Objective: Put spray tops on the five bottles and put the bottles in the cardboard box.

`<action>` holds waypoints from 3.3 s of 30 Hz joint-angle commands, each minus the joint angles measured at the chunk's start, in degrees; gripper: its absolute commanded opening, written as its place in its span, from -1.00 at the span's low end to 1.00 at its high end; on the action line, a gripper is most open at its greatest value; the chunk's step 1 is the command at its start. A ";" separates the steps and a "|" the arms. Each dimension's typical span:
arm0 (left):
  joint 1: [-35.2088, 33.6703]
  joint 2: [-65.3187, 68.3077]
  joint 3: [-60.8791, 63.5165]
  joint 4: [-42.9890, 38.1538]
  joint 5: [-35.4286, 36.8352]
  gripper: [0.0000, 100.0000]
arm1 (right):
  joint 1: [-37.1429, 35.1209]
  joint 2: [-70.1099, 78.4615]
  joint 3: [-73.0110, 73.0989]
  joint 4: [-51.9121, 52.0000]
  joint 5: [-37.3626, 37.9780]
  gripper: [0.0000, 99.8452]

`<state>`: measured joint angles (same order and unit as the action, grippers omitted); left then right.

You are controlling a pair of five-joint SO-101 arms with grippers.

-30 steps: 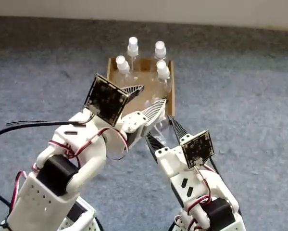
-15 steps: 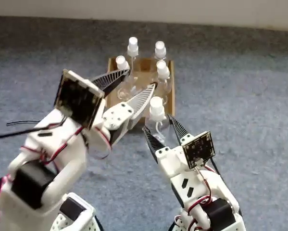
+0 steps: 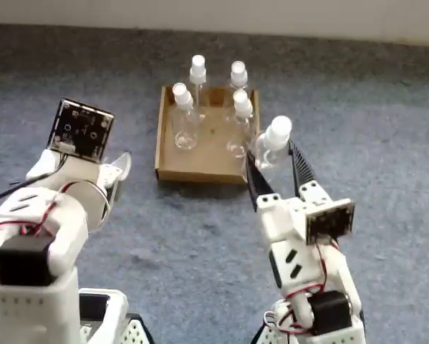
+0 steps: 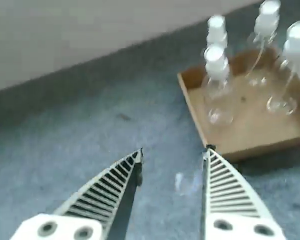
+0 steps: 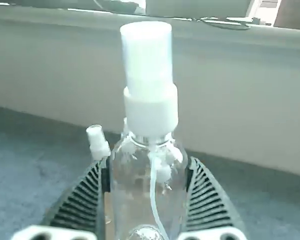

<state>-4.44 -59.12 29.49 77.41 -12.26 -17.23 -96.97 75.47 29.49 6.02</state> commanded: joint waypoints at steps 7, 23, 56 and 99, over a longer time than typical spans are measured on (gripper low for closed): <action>-2.15 -0.84 23.87 -13.89 4.84 -0.63 | 1.98 31.78 -12.70 -16.22 -2.55 -0.99; -2.15 -0.48 28.53 -18.55 4.92 -0.63 | -0.75 42.24 4.62 -43.30 -4.75 -0.99; -1.89 -0.48 30.37 -21.01 4.92 -0.63 | -0.92 61.49 2.24 -55.43 -4.84 -0.99; -1.80 -0.48 30.37 -20.84 4.92 -0.63 | -0.92 61.85 -1.01 -58.42 -4.84 -0.99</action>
<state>-5.93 -59.03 60.09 57.36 -7.96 -17.67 -35.16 77.67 -25.98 1.01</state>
